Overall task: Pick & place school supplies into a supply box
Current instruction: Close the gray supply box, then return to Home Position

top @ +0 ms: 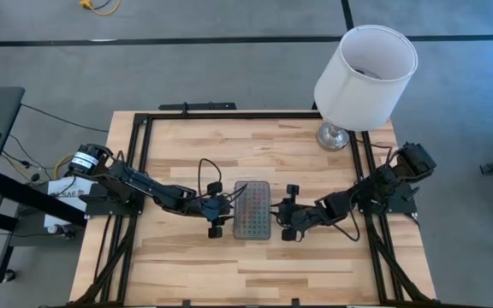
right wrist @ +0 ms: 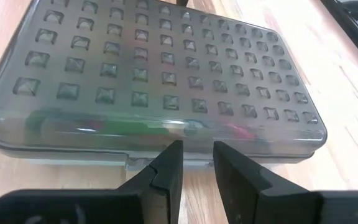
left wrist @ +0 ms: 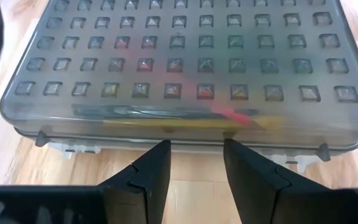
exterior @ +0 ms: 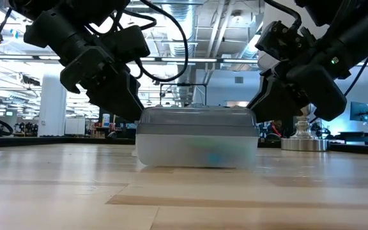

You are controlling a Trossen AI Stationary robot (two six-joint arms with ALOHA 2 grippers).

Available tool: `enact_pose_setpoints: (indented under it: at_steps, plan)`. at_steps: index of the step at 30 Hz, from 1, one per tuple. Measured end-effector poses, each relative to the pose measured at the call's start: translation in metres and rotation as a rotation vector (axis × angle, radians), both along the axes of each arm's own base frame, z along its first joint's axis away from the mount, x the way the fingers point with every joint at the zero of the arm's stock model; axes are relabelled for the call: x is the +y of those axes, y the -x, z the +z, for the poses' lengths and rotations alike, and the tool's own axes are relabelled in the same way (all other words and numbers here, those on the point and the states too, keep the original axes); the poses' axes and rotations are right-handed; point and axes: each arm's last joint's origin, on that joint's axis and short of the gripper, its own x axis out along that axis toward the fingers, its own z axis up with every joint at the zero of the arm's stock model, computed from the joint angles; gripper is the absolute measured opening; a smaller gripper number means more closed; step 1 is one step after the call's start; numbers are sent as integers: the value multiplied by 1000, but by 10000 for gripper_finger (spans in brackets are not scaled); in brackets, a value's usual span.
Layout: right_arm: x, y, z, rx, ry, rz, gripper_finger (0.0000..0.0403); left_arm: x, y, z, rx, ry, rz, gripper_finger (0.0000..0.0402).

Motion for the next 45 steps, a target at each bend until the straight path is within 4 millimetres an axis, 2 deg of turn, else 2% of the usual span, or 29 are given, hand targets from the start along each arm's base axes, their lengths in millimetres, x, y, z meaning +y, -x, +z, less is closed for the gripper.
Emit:
enact_pose_setpoints:
  at_steps: [28,36,41,45]
  plan:
    - [-2,0,-1,12,-4,-10,85,1,3,-3,35,-23,8,146]
    - [-2,4,-5,65,12,-13,85,3,6,-3,70,-45,22,146]
    - [1,12,-1,84,54,-30,85,6,15,4,104,-99,92,146]
    - [5,29,16,59,140,-97,85,8,28,20,105,-186,116,146]
